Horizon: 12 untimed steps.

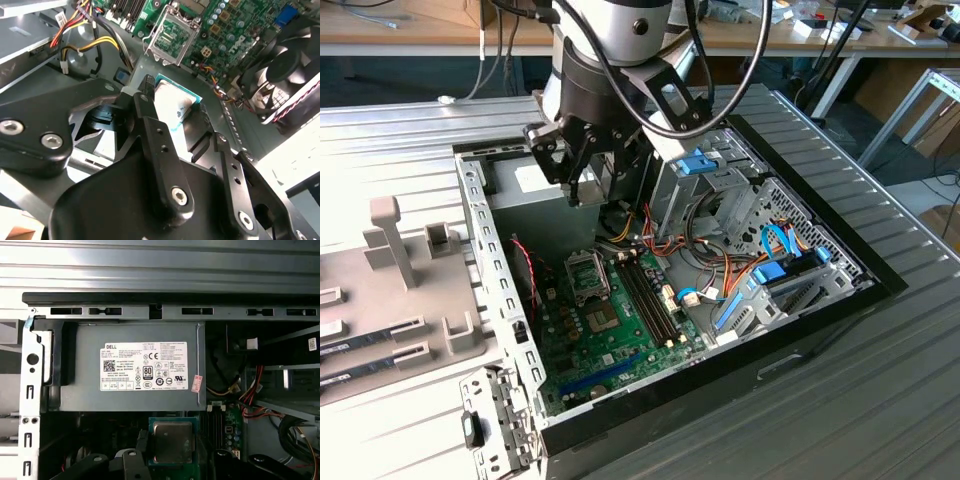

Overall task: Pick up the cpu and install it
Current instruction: 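Pick up the cpu and move it towards the insertion slot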

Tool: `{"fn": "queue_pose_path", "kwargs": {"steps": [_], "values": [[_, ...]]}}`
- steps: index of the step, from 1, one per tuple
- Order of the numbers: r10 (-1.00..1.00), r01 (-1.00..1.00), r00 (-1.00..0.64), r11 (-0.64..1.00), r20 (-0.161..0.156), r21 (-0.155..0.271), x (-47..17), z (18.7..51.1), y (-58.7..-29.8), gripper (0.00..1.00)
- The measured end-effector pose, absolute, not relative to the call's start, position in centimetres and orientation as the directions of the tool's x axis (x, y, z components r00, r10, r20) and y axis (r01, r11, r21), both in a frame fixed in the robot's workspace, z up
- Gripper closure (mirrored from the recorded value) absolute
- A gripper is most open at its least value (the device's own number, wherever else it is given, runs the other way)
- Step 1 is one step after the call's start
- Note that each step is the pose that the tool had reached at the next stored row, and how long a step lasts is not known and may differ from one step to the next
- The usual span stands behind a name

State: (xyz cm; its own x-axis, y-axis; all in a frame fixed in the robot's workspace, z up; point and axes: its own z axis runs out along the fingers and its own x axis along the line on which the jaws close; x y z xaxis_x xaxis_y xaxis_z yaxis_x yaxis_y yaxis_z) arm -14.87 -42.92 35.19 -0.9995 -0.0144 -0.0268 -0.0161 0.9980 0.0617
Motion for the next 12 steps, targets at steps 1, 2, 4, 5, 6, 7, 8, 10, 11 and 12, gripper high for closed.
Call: {"fn": "queue_pose_path", "kwargs": {"steps": [1, 2, 4, 5, 6, 7, 8, 10, 11, 12], "values": [[-0.014, -0.016, -1.000, 0.998, -0.027, 0.062, -14.8, 35.2, -43.0, 0.53], [-0.014, -0.016, -1.000, 0.998, -0.027, 0.062, -14.8, 35.1, -43.2, 0.53], [-0.014, -0.016, -1.000, 0.998, -0.027, 0.062, -14.8, 35.1, -43.4, 0.53], [-0.014, -0.016, -1.000, 0.998, -0.027, 0.062, -14.7, 35.1, -43.5, 0.53], [-0.014, -0.016, -1.000, 0.998, -0.027, 0.062, -14.7, 35.1, -43.6, 0.53], [-0.014, -0.016, -1.000, 0.998, -0.027, 0.062, -14.7, 35.0, -43.8, 0.53], [-0.014, -0.016, -1.000, 0.998, -0.027, 0.062, -14.7, 35.0, -43.9, 0.53], [-0.014, -0.016, -1.000, 0.998, -0.027, 0.062, -14.6, 35.0, -44.2, 0.53], [-0.014, -0.016, -1.000, 0.998, -0.027, 0.062, -14.5, 34.9, -44.3, 0.53], [-0.014, -0.016, -1.000, 0.998, -0.027, 0.062, -14.5, 34.9, -44.5, 0.53]]}}
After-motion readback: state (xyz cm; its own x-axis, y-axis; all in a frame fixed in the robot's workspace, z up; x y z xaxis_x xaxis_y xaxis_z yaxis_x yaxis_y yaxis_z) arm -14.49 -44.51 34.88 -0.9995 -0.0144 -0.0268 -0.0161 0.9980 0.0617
